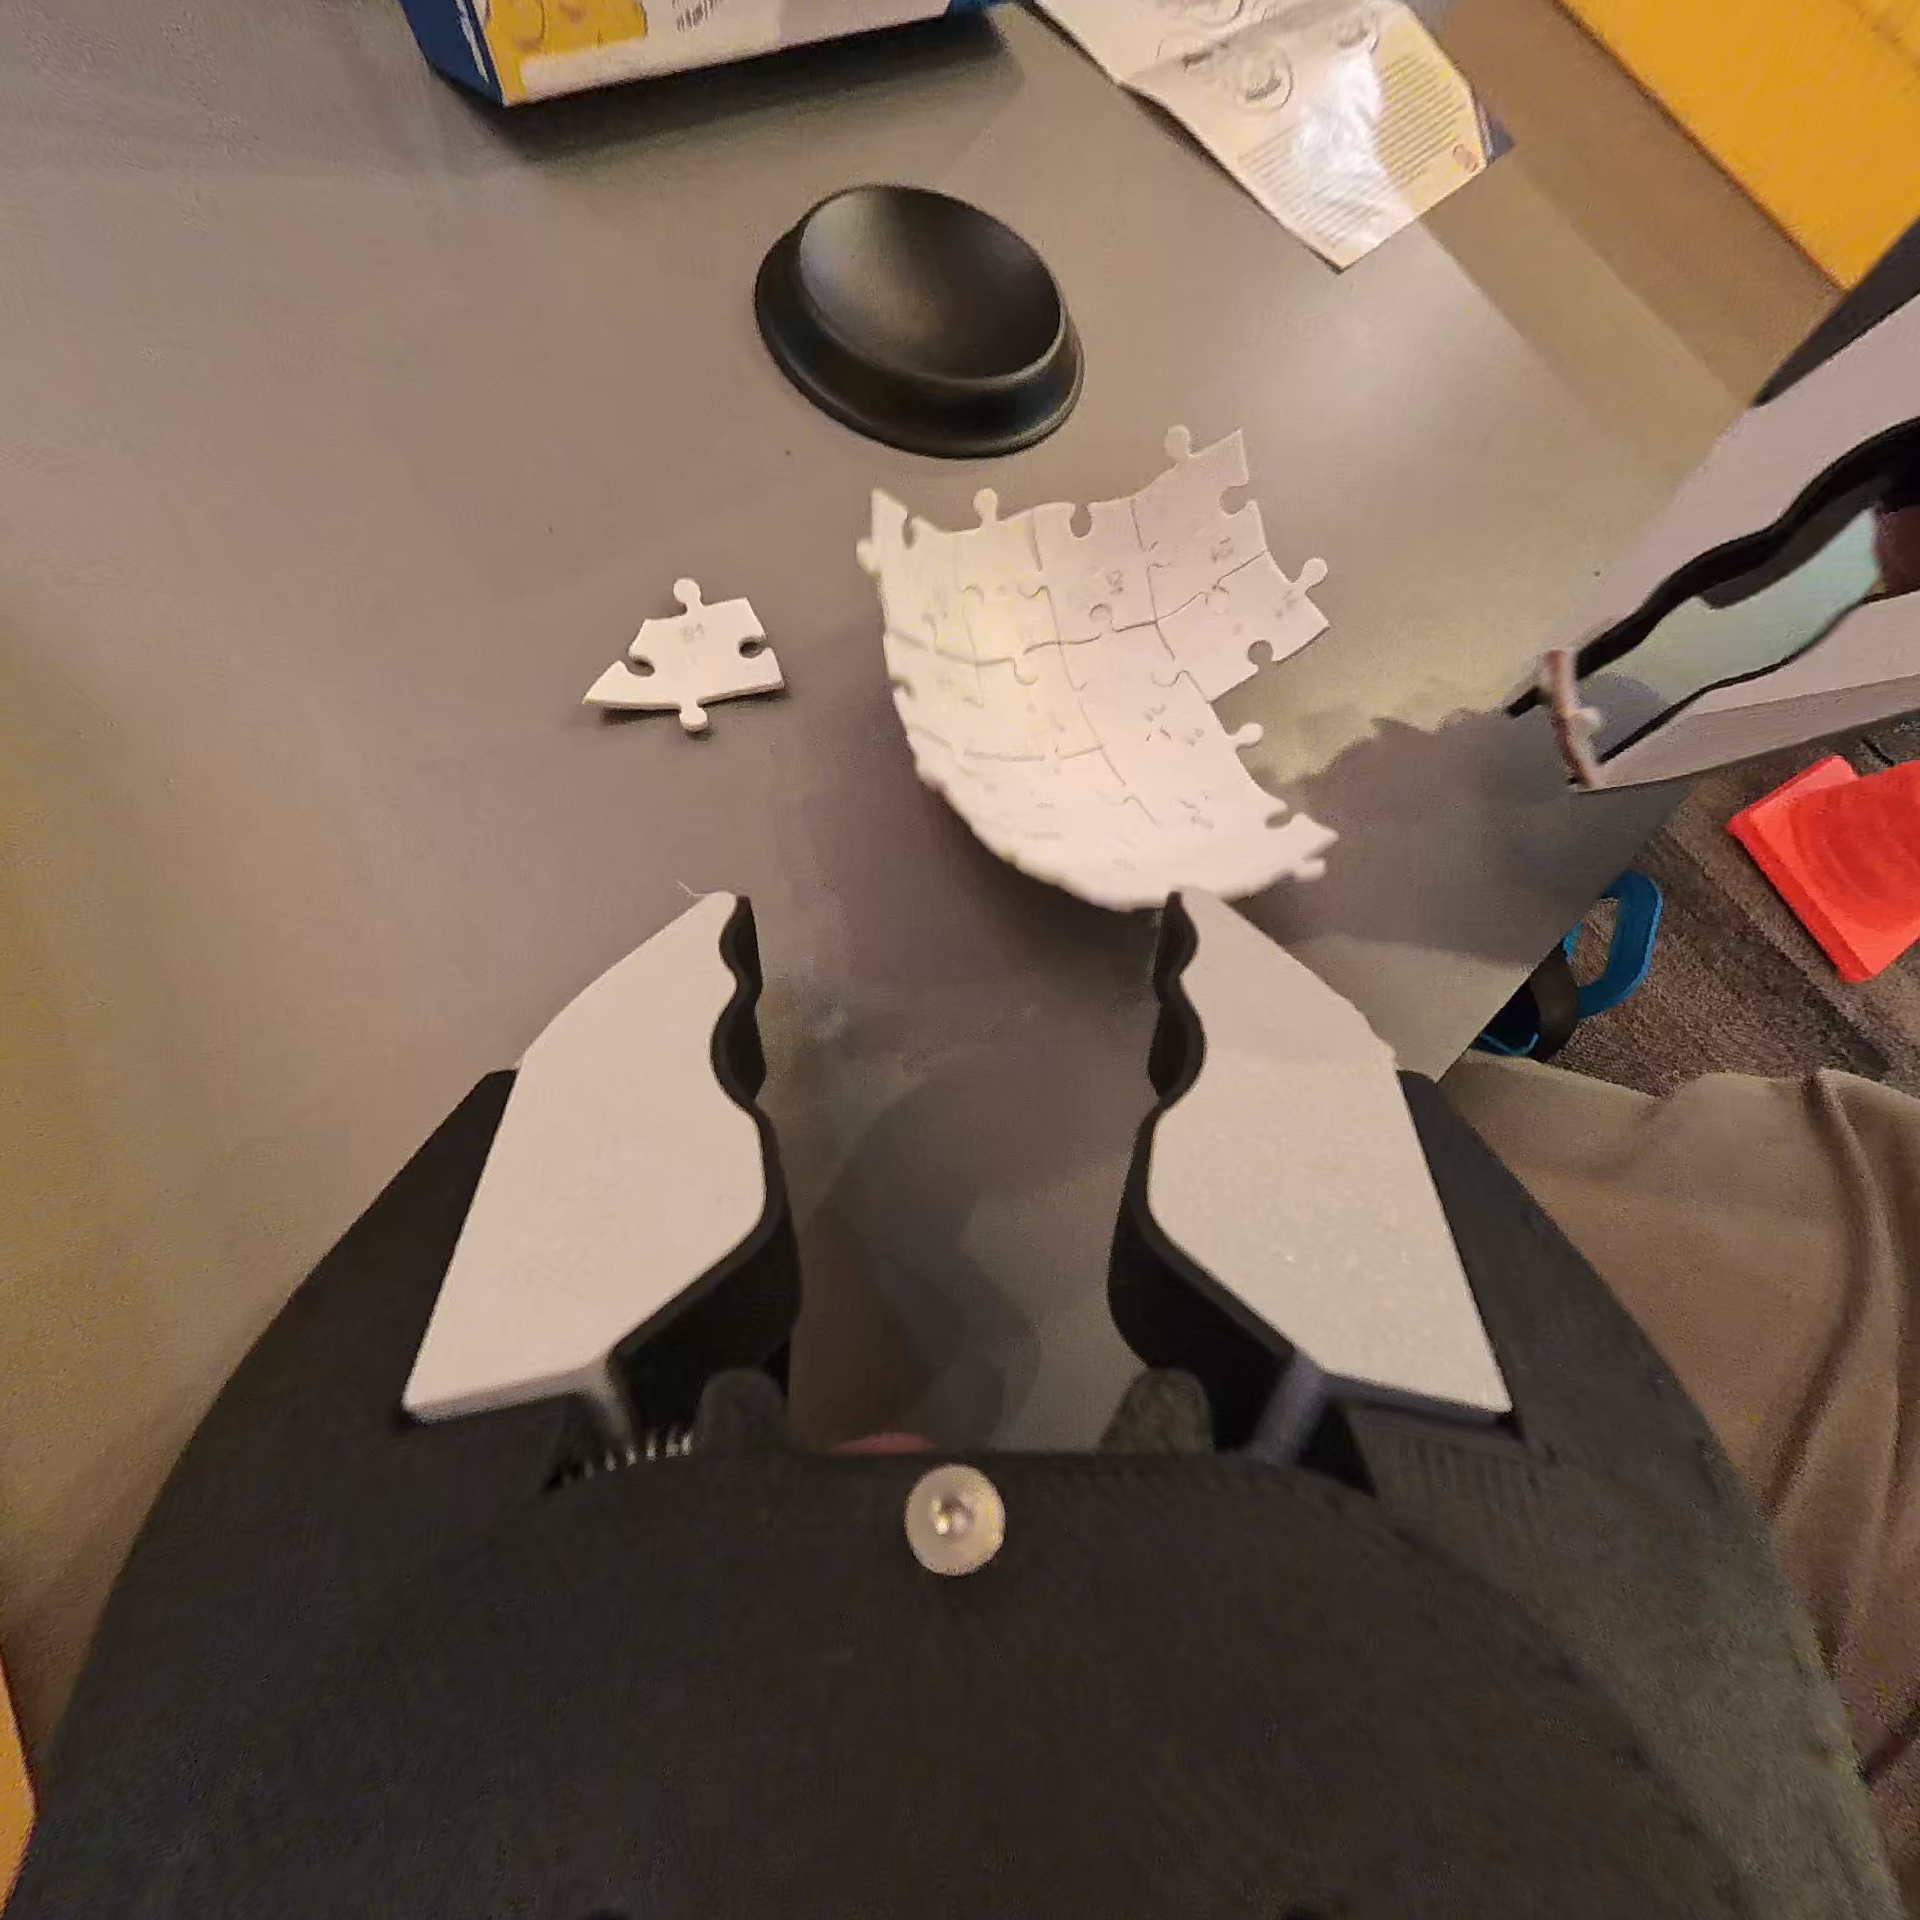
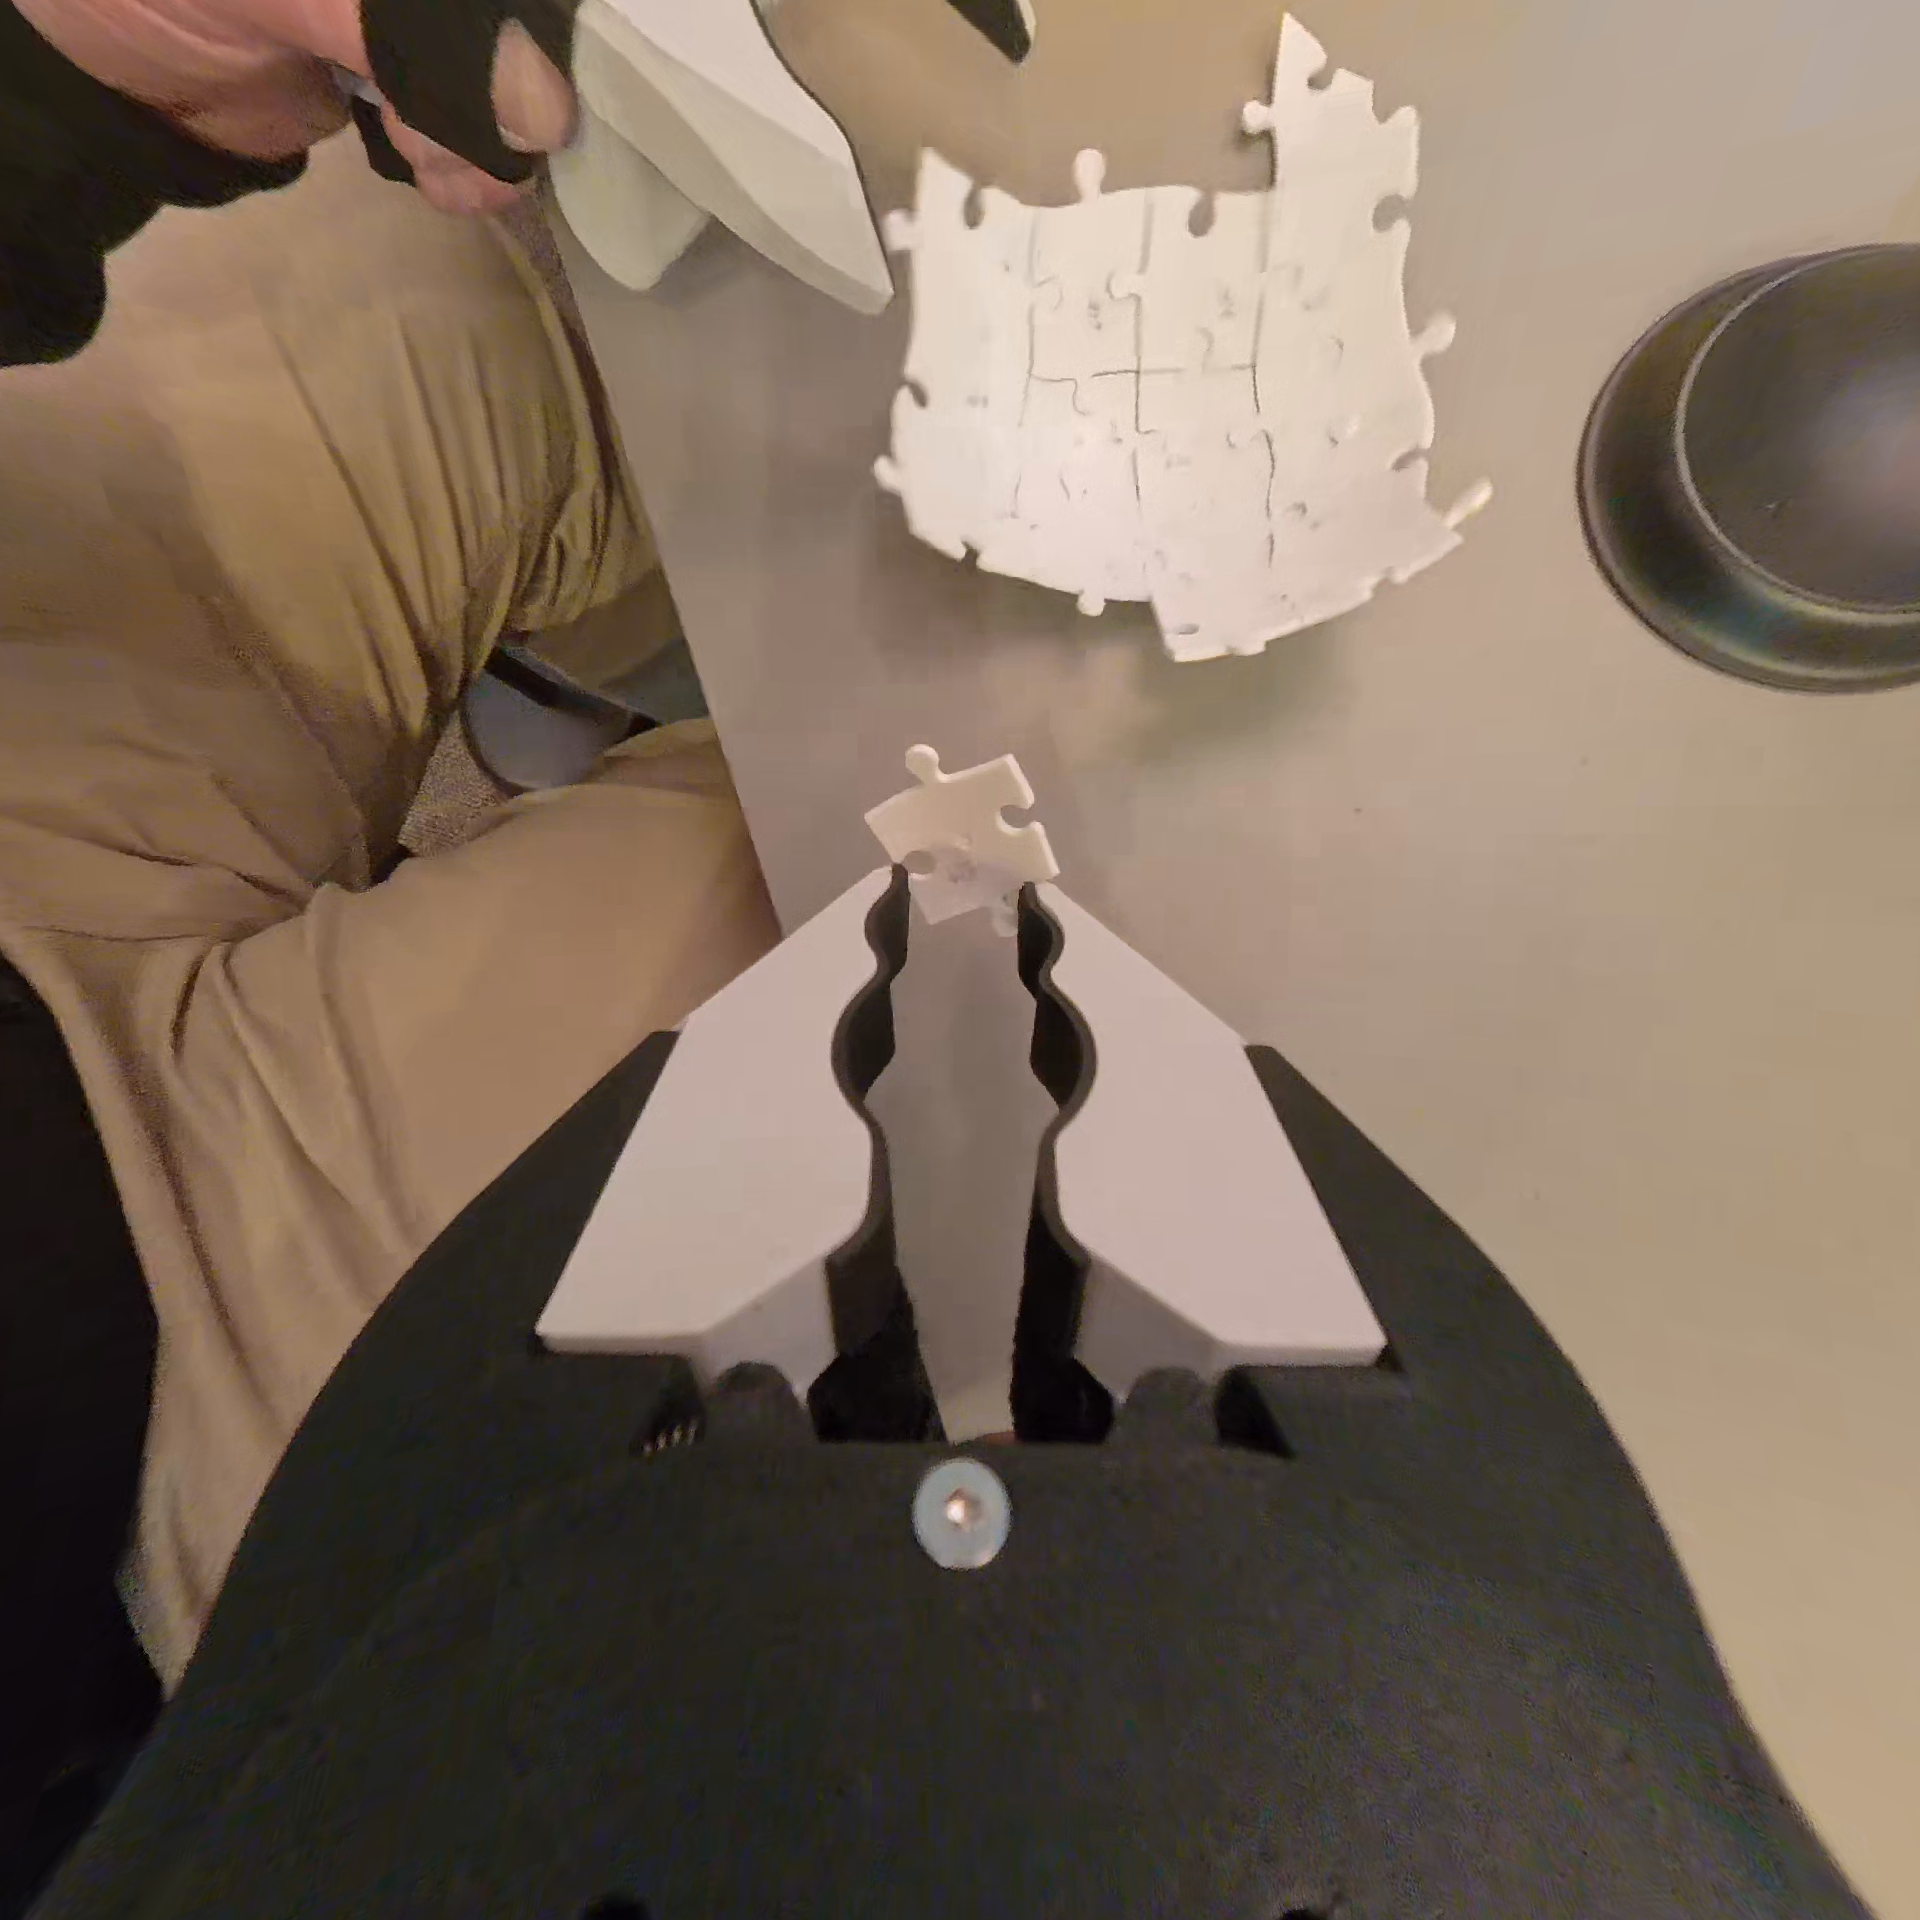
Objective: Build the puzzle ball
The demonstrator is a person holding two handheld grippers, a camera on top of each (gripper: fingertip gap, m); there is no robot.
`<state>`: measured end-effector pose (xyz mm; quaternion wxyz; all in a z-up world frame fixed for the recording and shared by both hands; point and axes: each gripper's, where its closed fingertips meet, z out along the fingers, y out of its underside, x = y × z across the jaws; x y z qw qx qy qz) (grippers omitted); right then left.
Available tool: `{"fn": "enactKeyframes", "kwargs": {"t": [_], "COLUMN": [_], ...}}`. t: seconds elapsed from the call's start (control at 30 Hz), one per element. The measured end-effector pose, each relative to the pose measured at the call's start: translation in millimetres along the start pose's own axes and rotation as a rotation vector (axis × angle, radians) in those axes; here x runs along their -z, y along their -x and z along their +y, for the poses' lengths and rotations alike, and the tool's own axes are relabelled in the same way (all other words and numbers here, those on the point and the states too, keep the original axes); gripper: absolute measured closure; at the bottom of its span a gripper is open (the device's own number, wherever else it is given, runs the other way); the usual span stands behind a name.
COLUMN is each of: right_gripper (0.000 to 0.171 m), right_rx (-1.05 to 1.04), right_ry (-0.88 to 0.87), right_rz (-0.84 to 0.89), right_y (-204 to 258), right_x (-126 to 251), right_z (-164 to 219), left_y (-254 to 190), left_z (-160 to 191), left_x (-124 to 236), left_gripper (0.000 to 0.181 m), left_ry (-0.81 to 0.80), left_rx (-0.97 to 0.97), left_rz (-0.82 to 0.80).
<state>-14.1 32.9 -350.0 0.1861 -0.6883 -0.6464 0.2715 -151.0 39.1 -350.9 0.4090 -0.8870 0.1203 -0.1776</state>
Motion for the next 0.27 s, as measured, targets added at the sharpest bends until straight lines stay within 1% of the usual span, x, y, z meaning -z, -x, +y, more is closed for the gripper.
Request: {"fn": "enactKeyframes", "kwargs": {"t": [0.17, 0.27], "right_gripper": [0.152, 0.152], "right_rx": [-0.02, -0.023], "right_ry": [0.069, 0.106], "right_rz": [-0.013, 0.0], "right_y": [-10, -16], "right_x": [-15, -20], "right_z": [2, 4], "left_y": [-1, -5], "left_z": [-5, -9], "left_x": [-2, -8], "left_gripper": [0.11, 0.11], "left_ry": [-0.028, -0.022], "left_rx": [-0.055, -0.045], "left_rz": [0.015, 0.068]}}
